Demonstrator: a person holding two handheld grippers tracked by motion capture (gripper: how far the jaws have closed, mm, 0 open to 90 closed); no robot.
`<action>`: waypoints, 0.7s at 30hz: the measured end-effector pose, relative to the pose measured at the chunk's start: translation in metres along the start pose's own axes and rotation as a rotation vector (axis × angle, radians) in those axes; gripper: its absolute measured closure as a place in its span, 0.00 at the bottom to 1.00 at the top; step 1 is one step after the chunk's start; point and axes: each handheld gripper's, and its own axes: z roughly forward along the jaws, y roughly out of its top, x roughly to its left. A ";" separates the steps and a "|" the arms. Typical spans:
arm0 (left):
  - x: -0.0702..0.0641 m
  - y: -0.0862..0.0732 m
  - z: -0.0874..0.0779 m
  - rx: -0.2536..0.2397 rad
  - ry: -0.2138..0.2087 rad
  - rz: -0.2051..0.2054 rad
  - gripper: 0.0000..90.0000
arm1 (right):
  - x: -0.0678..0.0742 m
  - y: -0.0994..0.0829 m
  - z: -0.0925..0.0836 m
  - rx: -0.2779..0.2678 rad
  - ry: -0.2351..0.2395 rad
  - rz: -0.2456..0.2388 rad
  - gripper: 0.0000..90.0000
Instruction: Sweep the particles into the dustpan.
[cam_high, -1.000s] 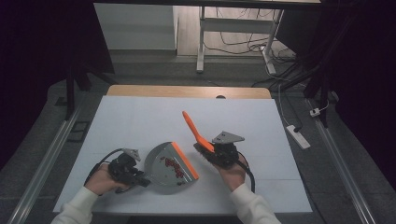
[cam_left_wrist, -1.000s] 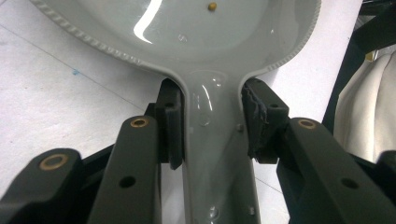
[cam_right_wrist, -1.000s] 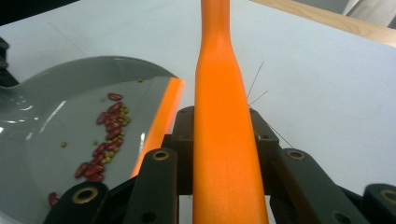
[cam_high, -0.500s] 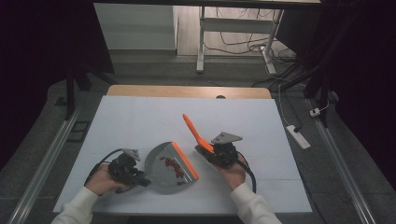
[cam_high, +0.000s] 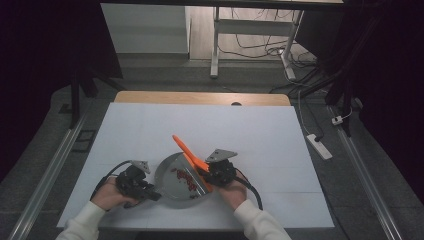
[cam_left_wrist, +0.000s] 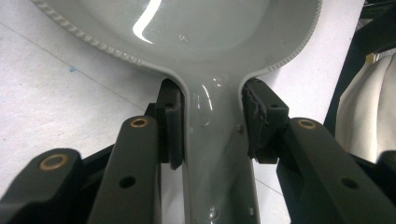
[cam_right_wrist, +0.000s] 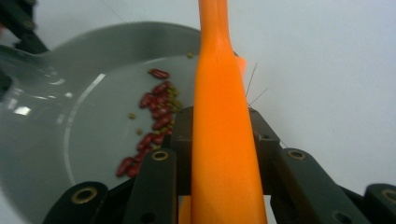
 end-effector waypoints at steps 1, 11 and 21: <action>0.000 0.000 0.000 0.000 -0.001 -0.001 0.69 | 0.000 0.001 -0.002 -0.012 0.023 0.010 0.78; 0.000 -0.001 0.000 -0.005 0.000 -0.001 0.69 | -0.001 -0.001 -0.004 -0.011 0.097 0.048 0.78; 0.000 -0.001 -0.001 -0.010 -0.003 0.006 0.69 | 0.003 0.004 -0.014 -0.079 0.124 0.053 0.78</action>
